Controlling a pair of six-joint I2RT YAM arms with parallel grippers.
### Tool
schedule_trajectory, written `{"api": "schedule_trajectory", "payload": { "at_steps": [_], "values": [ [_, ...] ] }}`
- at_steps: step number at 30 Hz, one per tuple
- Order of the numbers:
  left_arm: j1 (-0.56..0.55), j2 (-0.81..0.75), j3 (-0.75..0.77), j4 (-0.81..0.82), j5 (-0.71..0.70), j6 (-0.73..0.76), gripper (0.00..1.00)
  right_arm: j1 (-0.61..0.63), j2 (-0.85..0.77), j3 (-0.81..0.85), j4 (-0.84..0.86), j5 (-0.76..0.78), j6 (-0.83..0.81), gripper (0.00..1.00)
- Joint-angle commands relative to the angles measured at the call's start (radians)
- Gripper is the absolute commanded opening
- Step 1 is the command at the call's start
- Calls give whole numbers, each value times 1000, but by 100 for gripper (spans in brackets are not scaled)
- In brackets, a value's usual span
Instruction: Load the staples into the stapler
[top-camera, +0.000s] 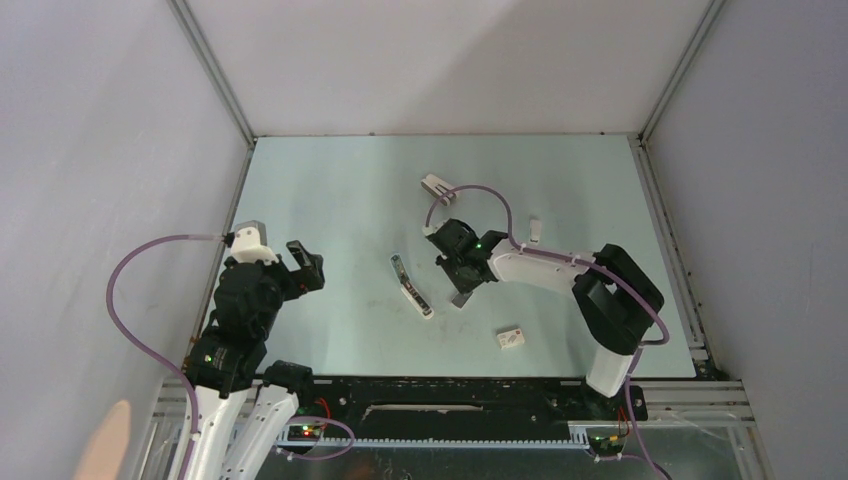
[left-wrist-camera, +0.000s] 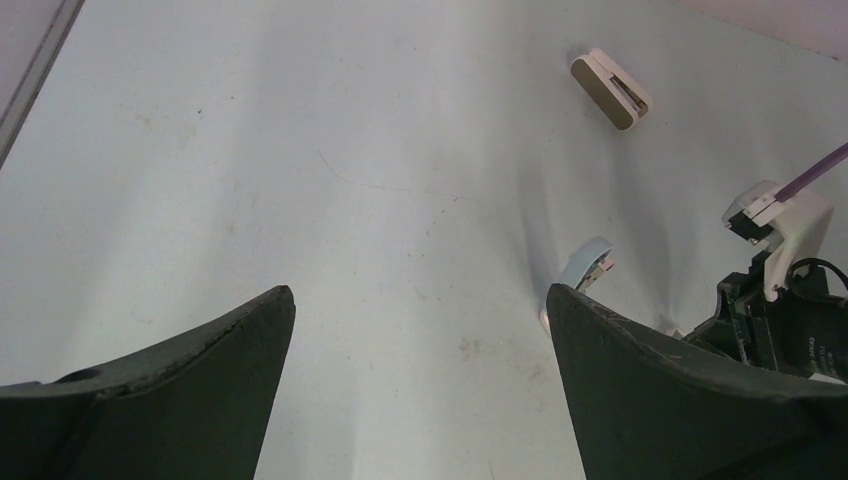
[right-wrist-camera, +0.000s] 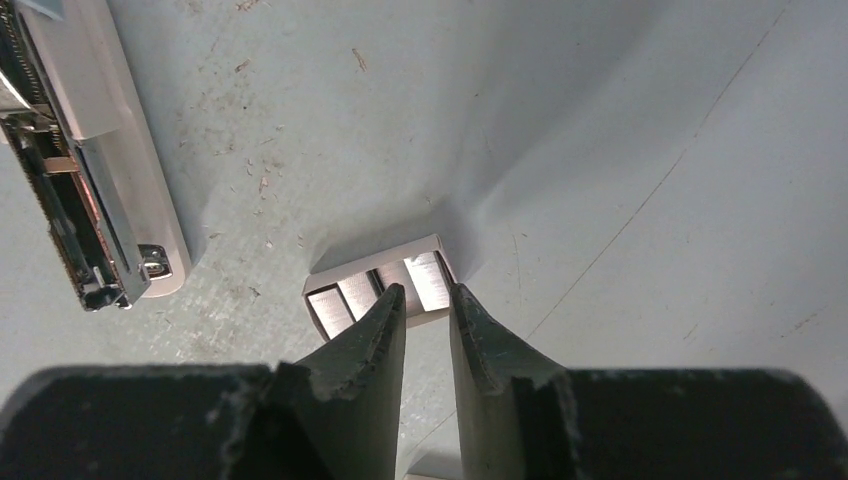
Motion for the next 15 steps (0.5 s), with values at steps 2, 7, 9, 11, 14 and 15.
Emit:
{"api": "schedule_trajectory", "payload": {
  "at_steps": [2, 7, 9, 11, 14, 15],
  "values": [
    [11, 9, 0, 32, 19, 24, 100, -1, 28, 5, 32, 8, 2, 24],
    [12, 10, 1, 32, 19, 24, 100, -3, 47, 6, 39, 7, -2, 23],
    [12, 9, 1, 33, 19, 24, 100, -3, 52, 5, 41, 3, -4, 23],
    [12, 9, 1, 33, 19, 24, 100, -3, 58, 5, 44, -1, -6, 23],
    [11, 10, 1, 32, 19, 24, 100, -3, 67, 5, 45, -1, -6, 23],
    [12, 10, 1, 32, 19, 24, 100, -3, 69, 5, 46, 1, -6, 23]
  ]
}}
